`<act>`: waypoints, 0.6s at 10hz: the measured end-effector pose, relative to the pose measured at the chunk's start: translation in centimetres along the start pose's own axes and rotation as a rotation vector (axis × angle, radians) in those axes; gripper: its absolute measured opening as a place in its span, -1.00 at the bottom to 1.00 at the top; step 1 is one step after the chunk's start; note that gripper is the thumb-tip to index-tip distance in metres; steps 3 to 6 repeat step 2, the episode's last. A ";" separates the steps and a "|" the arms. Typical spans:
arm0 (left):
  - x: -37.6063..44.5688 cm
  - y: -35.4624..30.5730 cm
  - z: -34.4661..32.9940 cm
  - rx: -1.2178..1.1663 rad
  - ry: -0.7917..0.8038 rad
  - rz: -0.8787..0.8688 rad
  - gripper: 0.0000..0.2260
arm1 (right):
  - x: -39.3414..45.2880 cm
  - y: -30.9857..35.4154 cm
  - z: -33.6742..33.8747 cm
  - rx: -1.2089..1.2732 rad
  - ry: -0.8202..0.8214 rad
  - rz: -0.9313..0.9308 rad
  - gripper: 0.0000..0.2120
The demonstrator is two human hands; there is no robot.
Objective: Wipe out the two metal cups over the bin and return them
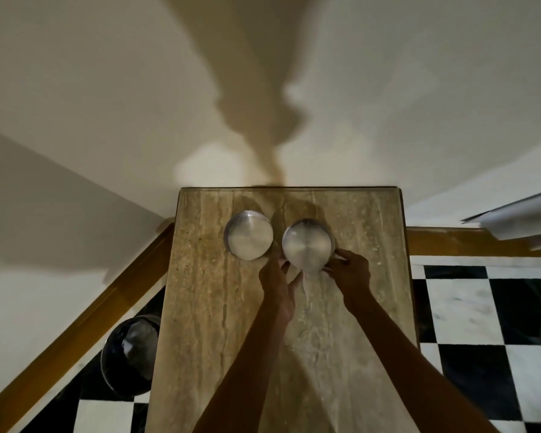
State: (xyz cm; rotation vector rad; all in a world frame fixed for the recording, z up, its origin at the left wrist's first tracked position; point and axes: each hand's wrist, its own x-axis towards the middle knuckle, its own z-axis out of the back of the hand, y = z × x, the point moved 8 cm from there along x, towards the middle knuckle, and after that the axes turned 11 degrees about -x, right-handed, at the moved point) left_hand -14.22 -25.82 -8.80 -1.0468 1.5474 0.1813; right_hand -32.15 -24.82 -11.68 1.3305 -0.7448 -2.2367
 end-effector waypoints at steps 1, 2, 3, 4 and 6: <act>-0.3 -0.1 0.3 -0.069 0.030 -0.005 -0.83 | -1.3 0.0 0.5 0.084 0.042 0.023 -0.50; -2.5 -1.0 1.7 0.090 -0.006 -0.024 -0.78 | -4.2 -0.6 1.0 0.133 0.085 0.008 -0.55; -2.5 -1.0 1.7 0.090 -0.006 -0.024 -0.78 | -4.2 -0.6 1.0 0.133 0.085 0.008 -0.55; -2.5 -1.0 1.7 0.090 -0.006 -0.024 -0.78 | -4.2 -0.6 1.0 0.133 0.085 0.008 -0.55; -2.5 -1.0 1.7 0.090 -0.006 -0.024 -0.78 | -4.2 -0.6 1.0 0.133 0.085 0.008 -0.55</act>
